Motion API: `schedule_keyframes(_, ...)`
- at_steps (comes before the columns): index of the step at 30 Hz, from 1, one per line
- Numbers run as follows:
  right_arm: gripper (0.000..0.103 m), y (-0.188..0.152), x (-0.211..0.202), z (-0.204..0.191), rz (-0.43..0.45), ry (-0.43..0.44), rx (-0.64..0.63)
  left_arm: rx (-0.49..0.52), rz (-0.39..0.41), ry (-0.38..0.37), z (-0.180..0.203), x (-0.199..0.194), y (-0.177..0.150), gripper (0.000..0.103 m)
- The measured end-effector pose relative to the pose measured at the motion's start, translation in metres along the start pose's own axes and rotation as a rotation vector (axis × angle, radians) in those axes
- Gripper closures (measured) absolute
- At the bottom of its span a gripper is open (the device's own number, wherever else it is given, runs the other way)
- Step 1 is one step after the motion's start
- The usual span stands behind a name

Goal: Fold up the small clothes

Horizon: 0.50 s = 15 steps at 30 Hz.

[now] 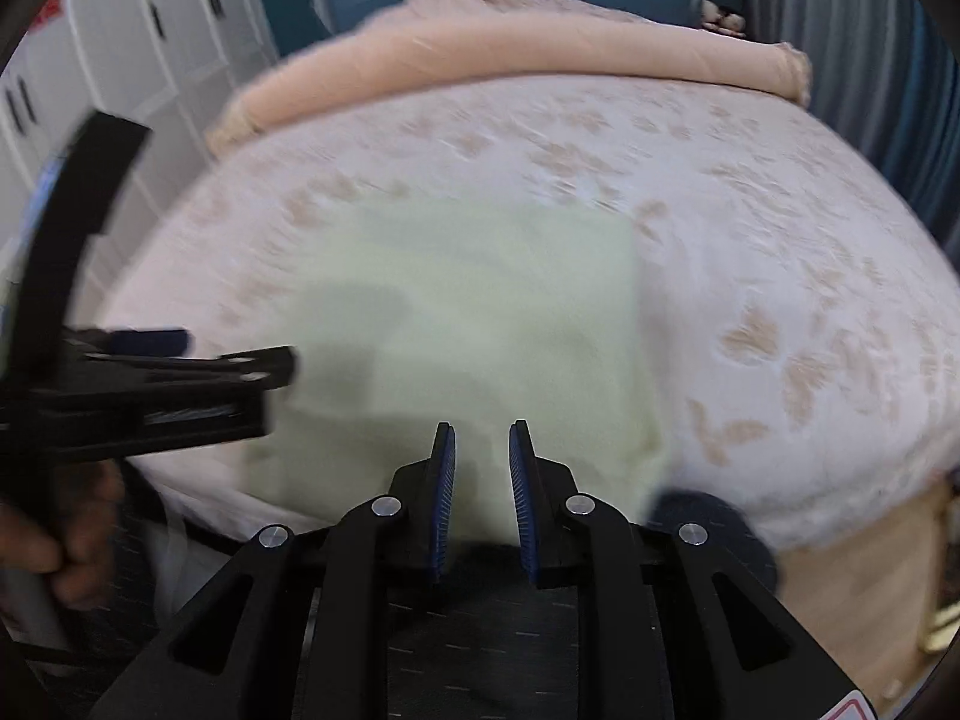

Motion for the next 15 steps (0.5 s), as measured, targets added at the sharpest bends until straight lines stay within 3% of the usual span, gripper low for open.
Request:
schedule_keyframes(2, 0.085, -0.006, 0.029, -0.008, -0.065, 0.017, -0.013, 0.0, -0.001, 0.003, 0.0, 0.0, 0.0, 0.013)
schedule_keyframes(3, 0.085, -0.017, 0.061, -0.009, -0.163, 0.02, -0.016, -0.005, -0.001, 0.003, -0.001, 0.001, -0.001, 0.013)
schedule_keyframes(5, 0.086, -0.03, 0.088, -0.006, -0.242, -0.005, -0.009, -0.007, 0.0, 0.008, 0.0, 0.0, -0.001, 0.012)
schedule_keyframes(12, 0.085, -0.01, 0.027, -0.006, -0.065, 0.029, 0.035, -0.018, 0.004, 0.016, -0.008, -0.008, -0.002, 0.013)
schedule_keyframes(15, 0.085, -0.015, 0.052, 0.01, -0.132, -0.022, 0.045, -0.098, 0.038, 0.018, -0.032, -0.021, 0.001, 0.014)
Point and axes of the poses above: each gripper's, at about its wrist camera, not at the fingertips, and x roughly the way its jaws point, z to its right, y to its top, the point moved 3 cm from there along x, roughly the way its jaws point, and after that the axes turned 8 degrees about y, right-handed, at the moved point
